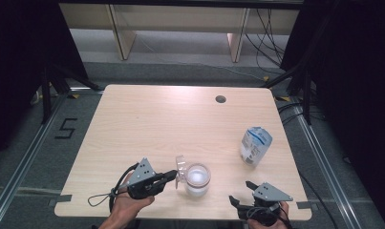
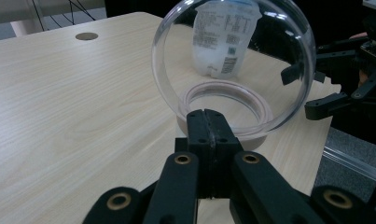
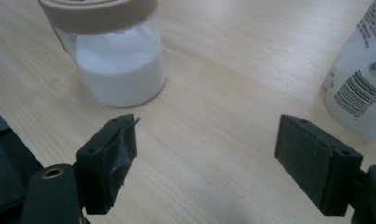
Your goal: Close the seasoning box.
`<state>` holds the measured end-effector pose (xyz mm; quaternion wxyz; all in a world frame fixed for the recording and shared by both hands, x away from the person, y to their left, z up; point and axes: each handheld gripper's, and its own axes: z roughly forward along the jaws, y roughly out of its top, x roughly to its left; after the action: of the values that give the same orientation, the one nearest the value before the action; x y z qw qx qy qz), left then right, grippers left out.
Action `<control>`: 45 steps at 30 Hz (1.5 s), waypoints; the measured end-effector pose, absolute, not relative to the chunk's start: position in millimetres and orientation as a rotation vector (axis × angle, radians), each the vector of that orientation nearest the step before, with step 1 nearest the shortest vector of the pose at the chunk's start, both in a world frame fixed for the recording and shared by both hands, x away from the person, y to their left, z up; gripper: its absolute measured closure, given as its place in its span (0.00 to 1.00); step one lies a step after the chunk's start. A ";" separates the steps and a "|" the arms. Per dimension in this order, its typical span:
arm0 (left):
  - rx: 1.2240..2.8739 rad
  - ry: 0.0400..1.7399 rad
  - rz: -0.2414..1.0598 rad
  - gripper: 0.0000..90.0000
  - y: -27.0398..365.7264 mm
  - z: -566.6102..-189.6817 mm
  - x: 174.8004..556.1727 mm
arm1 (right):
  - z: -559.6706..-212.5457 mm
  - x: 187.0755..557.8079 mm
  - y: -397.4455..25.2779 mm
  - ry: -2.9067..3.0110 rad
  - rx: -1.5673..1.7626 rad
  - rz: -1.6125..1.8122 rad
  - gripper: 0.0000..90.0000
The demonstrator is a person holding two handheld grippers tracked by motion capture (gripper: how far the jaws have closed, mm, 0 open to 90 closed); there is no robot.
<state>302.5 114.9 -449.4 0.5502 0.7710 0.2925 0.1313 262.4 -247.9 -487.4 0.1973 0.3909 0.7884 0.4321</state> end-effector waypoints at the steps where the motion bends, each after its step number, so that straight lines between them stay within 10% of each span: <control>1: 1.824 0.692 0.310 0.99 114.4 -449.4 302.5 | -487.4 262.4 -247.9 2.208 1.095 1.210 0.24; 22: 1.830 0.676 0.281 0.98 105.2 -446.2 304.3 | -487.6 262.5 -247.8 2.208 1.093 1.208 0.24; 34: 1.822 0.719 0.175 0.45 114.2 -446.3 302.6 | -487.2 261.4 -248.0 2.204 1.126 1.222 0.24; 45: 1.839 0.771 0.196 0.32 129.8 -453.7 293.5 | -487.6 262.8 -249.1 2.206 1.098 1.259 0.23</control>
<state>293.5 129.8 -453.7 0.5385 0.7733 0.3243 0.0826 262.8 -249.1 -487.6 0.1862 0.3899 0.7832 0.4471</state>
